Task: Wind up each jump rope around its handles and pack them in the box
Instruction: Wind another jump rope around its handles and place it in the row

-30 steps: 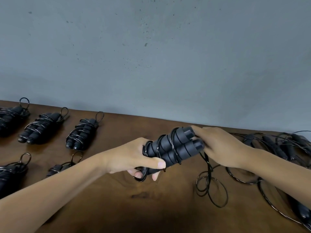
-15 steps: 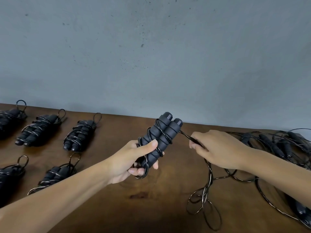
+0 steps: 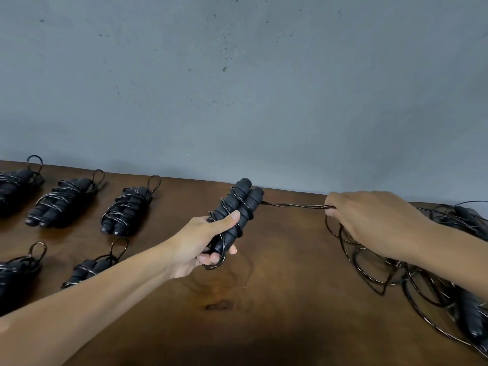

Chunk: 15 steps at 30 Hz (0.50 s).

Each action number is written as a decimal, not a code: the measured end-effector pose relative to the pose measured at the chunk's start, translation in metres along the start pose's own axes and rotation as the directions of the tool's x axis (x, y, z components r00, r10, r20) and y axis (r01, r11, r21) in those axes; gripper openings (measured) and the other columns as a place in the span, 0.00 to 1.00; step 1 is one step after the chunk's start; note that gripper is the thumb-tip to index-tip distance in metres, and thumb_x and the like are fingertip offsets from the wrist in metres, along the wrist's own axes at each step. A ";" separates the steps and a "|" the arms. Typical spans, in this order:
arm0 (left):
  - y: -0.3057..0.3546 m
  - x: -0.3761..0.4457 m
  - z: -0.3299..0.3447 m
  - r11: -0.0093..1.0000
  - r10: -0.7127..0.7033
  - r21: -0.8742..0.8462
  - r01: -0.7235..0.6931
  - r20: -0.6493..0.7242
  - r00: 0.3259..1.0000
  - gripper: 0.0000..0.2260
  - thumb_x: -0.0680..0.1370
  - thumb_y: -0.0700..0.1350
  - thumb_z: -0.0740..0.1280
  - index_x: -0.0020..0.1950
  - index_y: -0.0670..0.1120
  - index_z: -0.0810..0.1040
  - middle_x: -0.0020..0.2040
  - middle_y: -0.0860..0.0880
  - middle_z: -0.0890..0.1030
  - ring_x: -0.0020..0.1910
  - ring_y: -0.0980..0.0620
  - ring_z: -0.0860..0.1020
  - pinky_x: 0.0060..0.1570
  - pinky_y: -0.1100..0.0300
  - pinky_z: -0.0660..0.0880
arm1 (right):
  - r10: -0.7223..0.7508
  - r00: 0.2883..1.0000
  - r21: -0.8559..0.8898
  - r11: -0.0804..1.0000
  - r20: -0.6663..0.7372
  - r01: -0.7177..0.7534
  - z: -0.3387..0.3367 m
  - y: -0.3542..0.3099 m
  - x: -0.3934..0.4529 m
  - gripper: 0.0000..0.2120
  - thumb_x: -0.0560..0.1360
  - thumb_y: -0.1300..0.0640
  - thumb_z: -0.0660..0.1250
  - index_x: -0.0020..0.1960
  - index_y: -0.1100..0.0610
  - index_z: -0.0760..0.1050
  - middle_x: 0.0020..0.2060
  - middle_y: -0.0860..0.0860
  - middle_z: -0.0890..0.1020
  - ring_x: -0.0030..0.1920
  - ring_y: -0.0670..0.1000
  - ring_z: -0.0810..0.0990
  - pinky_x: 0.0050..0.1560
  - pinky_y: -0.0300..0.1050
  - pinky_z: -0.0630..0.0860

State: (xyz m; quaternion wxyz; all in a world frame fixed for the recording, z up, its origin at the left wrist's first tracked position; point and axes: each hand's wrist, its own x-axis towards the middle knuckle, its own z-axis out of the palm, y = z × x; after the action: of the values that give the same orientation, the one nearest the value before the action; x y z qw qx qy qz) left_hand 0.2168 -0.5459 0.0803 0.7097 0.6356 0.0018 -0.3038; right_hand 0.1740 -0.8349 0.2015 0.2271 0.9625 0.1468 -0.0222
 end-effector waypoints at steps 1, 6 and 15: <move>0.000 0.000 0.001 1.000 -0.011 0.008 0.011 0.002 1.000 0.22 0.77 0.59 0.72 0.56 0.41 0.79 0.41 0.37 0.81 0.25 0.50 0.65 0.21 0.65 0.60 | -0.027 0.999 -0.006 1.000 -0.023 0.027 -0.004 -0.002 -0.003 0.13 0.86 0.46 0.45 0.55 0.48 0.66 0.39 0.46 0.75 0.36 0.50 0.75 0.39 0.47 0.71; 0.004 0.002 0.009 0.992 -0.049 0.120 0.048 0.002 0.999 0.22 0.77 0.60 0.73 0.58 0.43 0.79 0.38 0.39 0.82 0.24 0.50 0.67 0.22 0.65 0.59 | -0.140 0.989 -0.002 0.990 -0.048 0.140 -0.025 -0.012 -0.010 0.15 0.85 0.46 0.42 0.55 0.46 0.66 0.40 0.45 0.75 0.38 0.50 0.76 0.41 0.46 0.72; 0.004 -0.007 0.039 0.765 0.158 0.621 -0.174 0.081 0.984 0.15 0.78 0.57 0.74 0.45 0.46 0.78 0.33 0.46 0.83 0.23 0.56 0.76 0.28 0.66 0.71 | -0.366 0.847 -0.032 0.923 -0.386 0.385 -0.024 -0.010 -0.001 0.15 0.85 0.48 0.49 0.49 0.48 0.73 0.35 0.42 0.73 0.28 0.50 0.69 0.28 0.45 0.67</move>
State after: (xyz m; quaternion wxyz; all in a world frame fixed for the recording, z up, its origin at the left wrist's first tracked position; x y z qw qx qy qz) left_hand 0.1983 -0.5786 0.0944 0.4828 0.8288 -0.1638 -0.2307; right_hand 0.1696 -0.8163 0.2189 0.1625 0.9056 0.3731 0.1198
